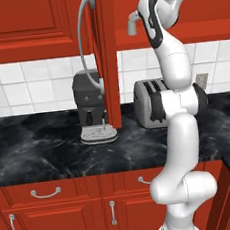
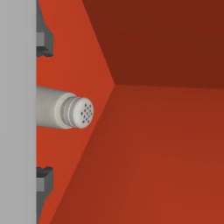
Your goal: Collect the paprika, ketchup, and shaker from the cabinet and place them next to the stove.
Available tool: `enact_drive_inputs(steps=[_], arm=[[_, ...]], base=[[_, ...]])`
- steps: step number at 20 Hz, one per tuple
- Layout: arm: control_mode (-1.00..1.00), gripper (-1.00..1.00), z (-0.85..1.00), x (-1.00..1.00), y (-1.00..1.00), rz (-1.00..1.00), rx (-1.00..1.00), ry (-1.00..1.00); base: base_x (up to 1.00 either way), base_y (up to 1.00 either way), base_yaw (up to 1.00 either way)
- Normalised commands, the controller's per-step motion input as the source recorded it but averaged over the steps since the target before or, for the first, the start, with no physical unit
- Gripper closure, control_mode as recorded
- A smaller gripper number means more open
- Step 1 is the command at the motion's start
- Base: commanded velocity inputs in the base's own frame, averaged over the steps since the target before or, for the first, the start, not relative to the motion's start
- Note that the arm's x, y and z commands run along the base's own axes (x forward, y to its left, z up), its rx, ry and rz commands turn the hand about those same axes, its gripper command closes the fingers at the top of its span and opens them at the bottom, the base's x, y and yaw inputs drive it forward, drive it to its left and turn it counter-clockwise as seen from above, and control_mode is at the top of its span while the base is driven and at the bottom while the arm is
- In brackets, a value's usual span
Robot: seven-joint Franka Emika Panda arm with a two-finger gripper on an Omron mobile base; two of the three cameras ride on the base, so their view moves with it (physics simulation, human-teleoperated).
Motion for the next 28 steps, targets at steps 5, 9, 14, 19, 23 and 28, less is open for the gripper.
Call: enact_drive_inputs(steps=[5,9,14,19,23,28], arm=[[-1.0,-1.0,-0.04,0.19,0.07,0.0,0.0,0.06],[-1.0,-1.0,-0.09,0.18,0.14,0.0,0.0,0.07],[-1.0,-1.0,-0.07,0.17,0.12,0.0,0.0,0.07],[-1.0,-1.0,-0.02,0.21,0.03,0.0,0.0,0.07],[-1.0,1.0,-0.01,0.2,0.0,0.0,0.0,0.05],[-1.0,1.0,-0.04,0.1,0.0,0.0,0.0,0.04]], base=[[0.0,0.0,0.0],[0.0,0.0,0.0],[0.0,0.0,0.0],[0.0,0.0,0.0],[0.0,0.0,0.0],[0.0,0.0,0.0]])
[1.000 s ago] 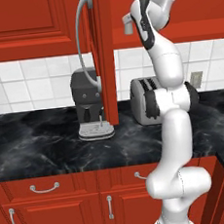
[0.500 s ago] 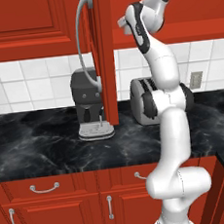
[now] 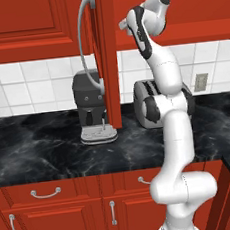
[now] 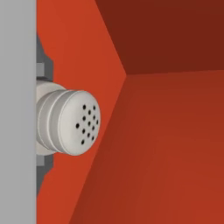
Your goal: Collect the paprika, ketchup, and shaker from the cabinet and place them next to the stove.
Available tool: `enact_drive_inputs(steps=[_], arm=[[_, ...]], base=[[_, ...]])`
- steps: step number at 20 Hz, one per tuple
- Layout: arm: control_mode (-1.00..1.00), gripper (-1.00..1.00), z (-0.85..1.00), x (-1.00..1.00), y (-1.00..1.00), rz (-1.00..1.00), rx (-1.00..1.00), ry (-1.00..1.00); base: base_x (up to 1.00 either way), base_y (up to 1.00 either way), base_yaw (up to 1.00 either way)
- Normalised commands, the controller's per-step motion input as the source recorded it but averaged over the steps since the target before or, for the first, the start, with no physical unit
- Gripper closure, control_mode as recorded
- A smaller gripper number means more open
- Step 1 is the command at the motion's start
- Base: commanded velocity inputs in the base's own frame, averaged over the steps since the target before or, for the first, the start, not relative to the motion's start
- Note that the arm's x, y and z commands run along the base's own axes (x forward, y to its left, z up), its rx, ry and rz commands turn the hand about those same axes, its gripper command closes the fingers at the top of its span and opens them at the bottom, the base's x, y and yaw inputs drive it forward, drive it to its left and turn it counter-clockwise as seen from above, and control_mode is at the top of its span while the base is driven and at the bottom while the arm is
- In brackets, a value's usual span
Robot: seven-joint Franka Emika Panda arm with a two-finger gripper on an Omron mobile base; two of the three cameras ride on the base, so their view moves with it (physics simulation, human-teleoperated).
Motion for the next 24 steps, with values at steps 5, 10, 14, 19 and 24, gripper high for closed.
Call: enact_drive_inputs(steps=[5,10,14,19,24], arm=[[-1.0,1.0,-0.02,0.0,0.01,0.0,0.0,0.03],[-1.0,1.0,-0.03,-0.02,0.0,0.0,0.0,0.0],[-1.0,1.0,-0.07,-0.05,0.0,0.0,0.0,0.0],[-1.0,1.0,-0.05,-0.05,0.0,0.0,0.0,0.0],[-1.0,1.0,-0.21,-0.44,0.0,0.0,0.0,0.0]], base=[[0.0,0.0,0.0],[0.0,0.0,0.0],[0.0,0.0,0.0],[0.0,0.0,0.0],[0.0,0.0,0.0]])
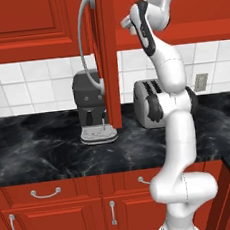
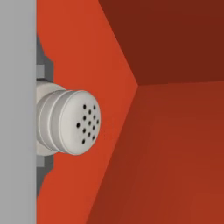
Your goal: Collect the paprika, ketchup, and shaker from the cabinet and place them next to the stove.
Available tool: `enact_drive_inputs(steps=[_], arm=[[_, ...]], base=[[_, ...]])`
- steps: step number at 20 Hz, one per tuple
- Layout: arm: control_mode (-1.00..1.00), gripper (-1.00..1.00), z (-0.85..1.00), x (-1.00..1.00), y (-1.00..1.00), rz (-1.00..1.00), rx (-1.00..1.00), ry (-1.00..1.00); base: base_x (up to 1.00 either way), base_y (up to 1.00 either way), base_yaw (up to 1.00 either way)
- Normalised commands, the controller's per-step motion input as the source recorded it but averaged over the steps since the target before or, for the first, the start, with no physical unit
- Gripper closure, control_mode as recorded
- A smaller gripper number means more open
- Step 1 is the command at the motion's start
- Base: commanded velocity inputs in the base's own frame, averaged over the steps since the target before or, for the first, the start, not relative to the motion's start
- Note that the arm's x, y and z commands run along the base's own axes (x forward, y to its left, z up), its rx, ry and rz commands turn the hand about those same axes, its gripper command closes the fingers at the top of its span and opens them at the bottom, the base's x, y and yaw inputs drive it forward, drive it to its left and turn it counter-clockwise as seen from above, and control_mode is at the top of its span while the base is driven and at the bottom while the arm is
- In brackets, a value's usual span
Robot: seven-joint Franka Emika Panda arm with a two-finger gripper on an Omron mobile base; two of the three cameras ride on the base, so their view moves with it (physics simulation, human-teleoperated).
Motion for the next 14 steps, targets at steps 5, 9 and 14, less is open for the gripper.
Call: enact_drive_inputs(steps=[5,9,14], arm=[[-1.0,1.0,-0.41,-0.95,0.0,0.0,0.0,-0.09],[-1.0,1.0,-0.52,-1.0,0.0,0.0,0.0,-0.12],[-1.0,1.0,-0.78,-1.0,0.0,0.0,0.0,-0.22]], base=[[0.0,0.0,0.0],[0.0,0.0,0.0],[0.0,0.0,0.0]])
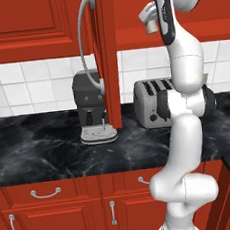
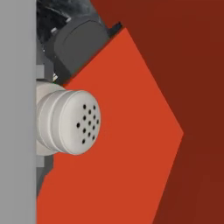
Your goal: Collect the paprika, ketchup, and shaker from the cabinet and place them next to the stove.
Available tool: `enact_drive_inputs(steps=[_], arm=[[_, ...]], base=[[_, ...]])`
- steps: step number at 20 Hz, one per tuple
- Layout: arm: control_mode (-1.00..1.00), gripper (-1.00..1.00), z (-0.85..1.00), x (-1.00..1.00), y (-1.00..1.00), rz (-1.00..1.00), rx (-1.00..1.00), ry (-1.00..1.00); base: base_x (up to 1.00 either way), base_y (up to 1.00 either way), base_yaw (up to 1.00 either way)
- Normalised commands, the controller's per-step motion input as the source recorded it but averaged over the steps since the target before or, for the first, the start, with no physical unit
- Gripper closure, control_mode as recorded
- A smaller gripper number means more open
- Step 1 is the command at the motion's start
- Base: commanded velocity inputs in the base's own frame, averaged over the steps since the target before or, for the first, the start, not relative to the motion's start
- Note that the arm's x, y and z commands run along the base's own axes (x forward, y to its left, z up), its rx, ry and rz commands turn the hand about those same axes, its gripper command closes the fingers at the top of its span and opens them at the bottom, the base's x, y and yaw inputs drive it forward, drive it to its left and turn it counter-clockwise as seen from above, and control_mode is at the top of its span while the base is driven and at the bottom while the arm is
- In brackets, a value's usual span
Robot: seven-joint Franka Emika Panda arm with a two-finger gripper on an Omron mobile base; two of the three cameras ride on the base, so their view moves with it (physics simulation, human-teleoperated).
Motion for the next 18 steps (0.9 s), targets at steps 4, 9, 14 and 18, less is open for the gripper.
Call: enact_drive_inputs(steps=[4,9,14,18], arm=[[-1.0,1.0,-0.82,-1.0,0.0,0.0,0.01,-0.3],[-1.0,1.0,-0.75,-1.0,0.02,0.0,0.02,-0.31],[-1.0,1.0,-0.67,-1.0,0.1,0.0,0.01,-0.3],[-1.0,1.0,-0.67,-1.0,0.17,0.0,0.0,-0.29]], base=[[0.0,0.0,0.0],[0.0,0.0,0.0],[0.0,0.0,0.0],[0.0,0.0,0.0]])
